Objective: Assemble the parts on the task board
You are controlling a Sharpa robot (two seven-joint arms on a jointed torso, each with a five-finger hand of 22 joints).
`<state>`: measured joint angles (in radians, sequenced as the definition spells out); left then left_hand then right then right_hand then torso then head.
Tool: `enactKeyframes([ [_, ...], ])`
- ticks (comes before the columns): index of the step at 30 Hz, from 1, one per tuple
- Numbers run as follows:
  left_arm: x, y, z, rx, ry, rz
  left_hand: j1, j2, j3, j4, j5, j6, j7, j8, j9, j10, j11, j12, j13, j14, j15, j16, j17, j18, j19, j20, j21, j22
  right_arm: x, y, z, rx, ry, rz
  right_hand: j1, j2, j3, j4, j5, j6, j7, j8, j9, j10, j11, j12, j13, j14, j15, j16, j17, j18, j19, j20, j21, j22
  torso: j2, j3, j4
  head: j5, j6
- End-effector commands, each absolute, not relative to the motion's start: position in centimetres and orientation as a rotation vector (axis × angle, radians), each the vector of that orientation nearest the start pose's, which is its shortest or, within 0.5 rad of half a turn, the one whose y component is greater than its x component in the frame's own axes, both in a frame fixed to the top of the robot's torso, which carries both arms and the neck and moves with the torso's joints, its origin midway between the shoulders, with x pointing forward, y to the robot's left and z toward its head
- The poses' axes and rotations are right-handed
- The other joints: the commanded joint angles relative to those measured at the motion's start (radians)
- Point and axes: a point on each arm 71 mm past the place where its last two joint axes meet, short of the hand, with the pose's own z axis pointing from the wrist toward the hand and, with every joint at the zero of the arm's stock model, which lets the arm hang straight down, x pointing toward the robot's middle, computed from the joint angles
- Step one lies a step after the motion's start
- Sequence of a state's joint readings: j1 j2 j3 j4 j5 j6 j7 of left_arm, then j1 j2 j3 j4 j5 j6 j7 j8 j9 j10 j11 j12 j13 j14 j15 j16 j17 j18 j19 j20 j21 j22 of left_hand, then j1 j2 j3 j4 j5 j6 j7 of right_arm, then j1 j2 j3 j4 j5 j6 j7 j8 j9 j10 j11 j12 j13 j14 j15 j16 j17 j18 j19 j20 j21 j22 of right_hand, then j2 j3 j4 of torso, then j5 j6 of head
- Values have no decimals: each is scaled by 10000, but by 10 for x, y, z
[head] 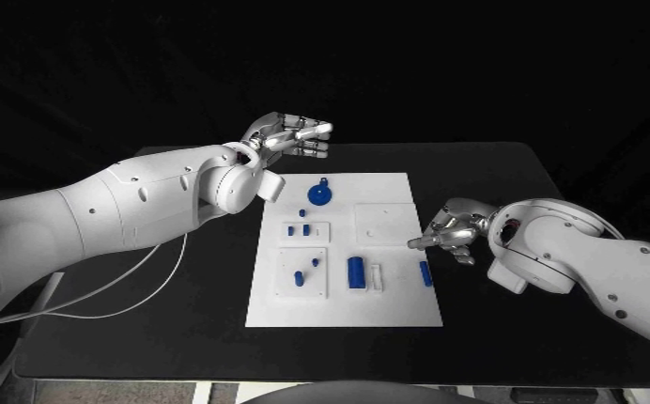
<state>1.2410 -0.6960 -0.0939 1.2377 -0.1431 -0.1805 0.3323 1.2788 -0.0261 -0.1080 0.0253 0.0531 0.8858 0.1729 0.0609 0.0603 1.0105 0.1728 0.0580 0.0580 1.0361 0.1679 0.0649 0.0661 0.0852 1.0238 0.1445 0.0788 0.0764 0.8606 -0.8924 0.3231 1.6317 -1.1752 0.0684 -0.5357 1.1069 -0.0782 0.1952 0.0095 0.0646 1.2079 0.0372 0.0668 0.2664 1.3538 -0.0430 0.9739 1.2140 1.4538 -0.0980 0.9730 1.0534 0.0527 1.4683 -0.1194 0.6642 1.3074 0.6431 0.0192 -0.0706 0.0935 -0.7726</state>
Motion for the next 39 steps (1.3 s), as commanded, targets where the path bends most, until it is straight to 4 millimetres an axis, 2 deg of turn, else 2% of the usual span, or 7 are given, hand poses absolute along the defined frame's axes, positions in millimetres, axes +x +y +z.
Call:
enactKeyframes([
  [1,536,210,-194,-9398,15538,-14667,-20,121,-66,-27,-18,-52,6,-2,-13,-62,-26,64,11,-81,-18,-42,11,118,-4,70,49,13,447,-233,-244,2544,22722,3495,75,-338,237,387,-157,-112,56,-14,22,-74,17,-202,-125,2,-17,32,72,-19,369,-44,73,828,6,4,29,-115,13],
  [7,536,212,-196,-9439,15563,-14667,-34,153,-84,-48,-19,-82,7,-4,-14,-65,-27,63,11,-85,-19,-43,11,116,-10,72,45,11,446,-241,-254,1993,23129,1873,140,-402,332,521,-163,-104,61,-23,-40,-46,12,-233,-123,10,0,59,140,-51,361,-33,162,841,10,-12,27,-151,26],
  [13,535,214,-196,-9469,15575,-14648,-34,153,-84,-48,-19,-82,7,-4,-14,-65,-27,63,11,-85,-19,-43,11,116,-10,72,45,11,442,-244,-263,1522,23527,1131,-75,-456,245,748,-164,-158,90,-40,-94,-70,31,-274,-126,12,15,40,148,-54,345,-23,130,830,4,-39,43,-174,5],
  [20,535,215,-197,-9477,15598,-14652,-58,174,-114,-71,-19,-82,6,-4,-14,-71,-26,63,11,-94,-15,-43,10,116,-11,74,45,11,439,-240,-276,1482,23733,997,-182,-715,216,1544,-164,-329,143,-34,-409,-112,67,-309,-102,13,37,3,196,-29,330,2,153,830,7,-28,48,-155,-5],
  [31,535,215,-199,-9501,15655,-14658,-72,192,-129,-76,-22,-104,10,-6,-15,-78,-22,63,11,-107,-11,-43,10,116,-19,77,42,10,438,-226,-290,1769,23791,1424,-79,-904,110,2209,-163,-491,206,-30,-899,-104,101,-297,-67,26,57,-28,260,-1,325,22,167,828,8,-24,35,-139,-27],
  [37,535,215,-200,-9513,15718,-14684,-81,218,-138,-81,-20,-121,13,-8,-17,-88,-20,61,10,-115,-9,-43,10,115,-25,79,40,10,439,-222,-296,1784,23802,1420,80,-832,208,2073,-163,-484,214,-26,-945,-106,105,-302,-67,28,58,-37,266,1,327,23,170,829,12,-25,40,-126,-50],
  [39,535,214,-200,-9514,15728,-14689,-81,218,-138,-81,-20,-121,13,-8,-17,-88,-20,61,10,-115,-9,-43,10,115,-25,79,40,10,439,-221,-298,1792,23804,1396,190,-743,317,1880,-161,-473,227,-27,-963,-104,106,-299,-64,29,58,-41,268,1,326,24,163,828,7,-27,34,-120,-54],
])
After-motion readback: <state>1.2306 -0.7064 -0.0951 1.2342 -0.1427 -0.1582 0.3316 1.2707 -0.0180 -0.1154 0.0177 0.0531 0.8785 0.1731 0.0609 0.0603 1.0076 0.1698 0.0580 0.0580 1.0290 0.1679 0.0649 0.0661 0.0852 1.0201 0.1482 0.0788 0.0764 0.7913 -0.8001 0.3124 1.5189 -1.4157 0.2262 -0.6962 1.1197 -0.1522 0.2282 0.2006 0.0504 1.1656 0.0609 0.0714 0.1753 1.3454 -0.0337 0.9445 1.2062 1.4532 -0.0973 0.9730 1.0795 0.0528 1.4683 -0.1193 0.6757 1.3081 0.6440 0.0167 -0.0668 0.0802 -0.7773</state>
